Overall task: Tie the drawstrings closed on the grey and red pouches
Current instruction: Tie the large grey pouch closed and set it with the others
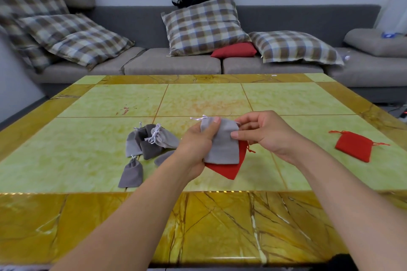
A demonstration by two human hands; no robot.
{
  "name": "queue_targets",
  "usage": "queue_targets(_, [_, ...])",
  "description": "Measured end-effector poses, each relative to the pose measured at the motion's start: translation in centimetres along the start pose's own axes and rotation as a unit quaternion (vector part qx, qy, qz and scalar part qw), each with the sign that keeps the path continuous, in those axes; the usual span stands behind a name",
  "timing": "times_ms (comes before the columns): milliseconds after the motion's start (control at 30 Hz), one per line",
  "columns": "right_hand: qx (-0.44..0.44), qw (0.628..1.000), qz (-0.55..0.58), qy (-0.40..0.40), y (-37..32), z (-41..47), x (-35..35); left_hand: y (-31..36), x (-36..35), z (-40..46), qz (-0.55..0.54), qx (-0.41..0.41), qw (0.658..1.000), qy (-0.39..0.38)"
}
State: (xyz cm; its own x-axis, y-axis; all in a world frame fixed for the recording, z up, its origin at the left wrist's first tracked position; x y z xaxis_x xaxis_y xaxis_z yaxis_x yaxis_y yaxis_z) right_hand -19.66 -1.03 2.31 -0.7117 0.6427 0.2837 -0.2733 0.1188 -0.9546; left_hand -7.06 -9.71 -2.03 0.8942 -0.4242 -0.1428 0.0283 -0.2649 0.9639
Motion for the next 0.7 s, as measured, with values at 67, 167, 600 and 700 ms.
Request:
queue_targets(67, [0.021,0.998,-0.051,0.004,-0.1,0.0,0.7,-0.3,-0.5,-0.1,-0.023,0.005,1.000,-0.009])
queue_targets(167, [0.055,0.991,-0.123,0.018,-0.3,0.1,2.3,-0.5,-1.4,-0.4,-0.040,0.021,0.999,-0.024])
queue_targets(600, [0.016,0.999,-0.036,0.004,-0.1,-0.1,2.6,3.4,2.0,0.0,0.013,-0.114,0.988,0.103])
queue_targets(700, [0.044,0.992,-0.105,0.047,-1.1,0.0,3.9,4.1,4.3,0.5,-0.106,-0.060,0.983,0.141])
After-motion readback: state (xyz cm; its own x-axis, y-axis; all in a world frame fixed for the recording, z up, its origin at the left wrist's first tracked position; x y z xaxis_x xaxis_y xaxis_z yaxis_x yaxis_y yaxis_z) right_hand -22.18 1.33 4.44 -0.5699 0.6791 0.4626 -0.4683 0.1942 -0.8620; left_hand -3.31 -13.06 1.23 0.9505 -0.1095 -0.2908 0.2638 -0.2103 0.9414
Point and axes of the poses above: each hand's wrist, its own z-axis towards the middle knuckle, its own x-axis out of the back of the hand, y = z × x, the point moved 9 cm from there along z, towards the middle knuckle, and after that the axes turned 14 degrees about y, right-handed, at the moved point
